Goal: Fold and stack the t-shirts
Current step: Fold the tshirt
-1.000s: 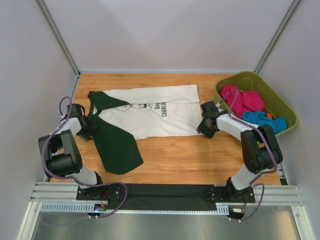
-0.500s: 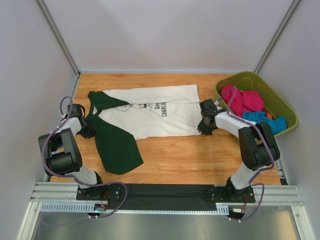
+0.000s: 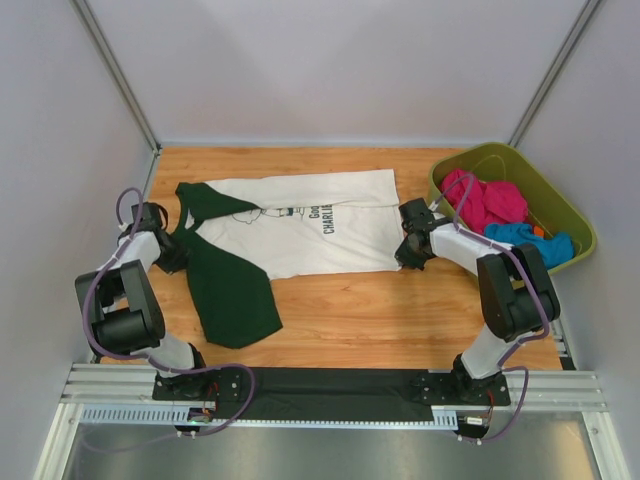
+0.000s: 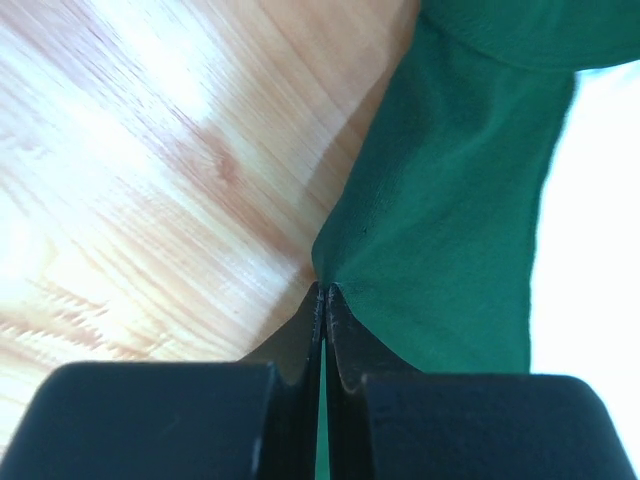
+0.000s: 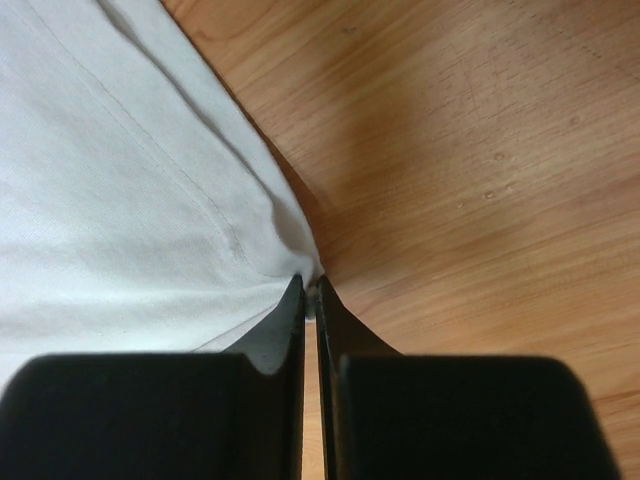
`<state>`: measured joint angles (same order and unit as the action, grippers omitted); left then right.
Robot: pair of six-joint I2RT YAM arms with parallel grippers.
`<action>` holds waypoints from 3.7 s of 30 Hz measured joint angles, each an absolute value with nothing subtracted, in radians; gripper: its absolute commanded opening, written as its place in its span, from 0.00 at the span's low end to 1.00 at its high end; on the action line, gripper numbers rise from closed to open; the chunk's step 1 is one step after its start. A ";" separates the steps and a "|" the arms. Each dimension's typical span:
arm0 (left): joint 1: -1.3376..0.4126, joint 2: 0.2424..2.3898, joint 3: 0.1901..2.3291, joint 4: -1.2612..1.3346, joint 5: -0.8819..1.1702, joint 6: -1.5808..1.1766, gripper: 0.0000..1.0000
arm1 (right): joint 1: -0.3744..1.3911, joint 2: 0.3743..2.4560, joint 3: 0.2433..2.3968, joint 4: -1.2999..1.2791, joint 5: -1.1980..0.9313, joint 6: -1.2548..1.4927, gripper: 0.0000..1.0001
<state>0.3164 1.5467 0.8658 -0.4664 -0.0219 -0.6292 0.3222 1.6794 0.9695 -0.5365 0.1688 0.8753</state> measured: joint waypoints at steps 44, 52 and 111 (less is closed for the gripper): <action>0.317 1.473 0.905 -0.567 -0.079 -0.654 0.96 | 0.282 1.741 1.111 -0.637 0.147 0.805 0.00; 0.262 1.293 0.770 -0.590 -0.046 -0.730 0.91 | 0.283 1.747 1.111 -0.616 0.135 0.788 0.00; 0.149 1.193 1.054 -0.956 -0.221 -0.887 0.00 | 0.299 1.705 1.271 -0.571 0.200 0.762 0.00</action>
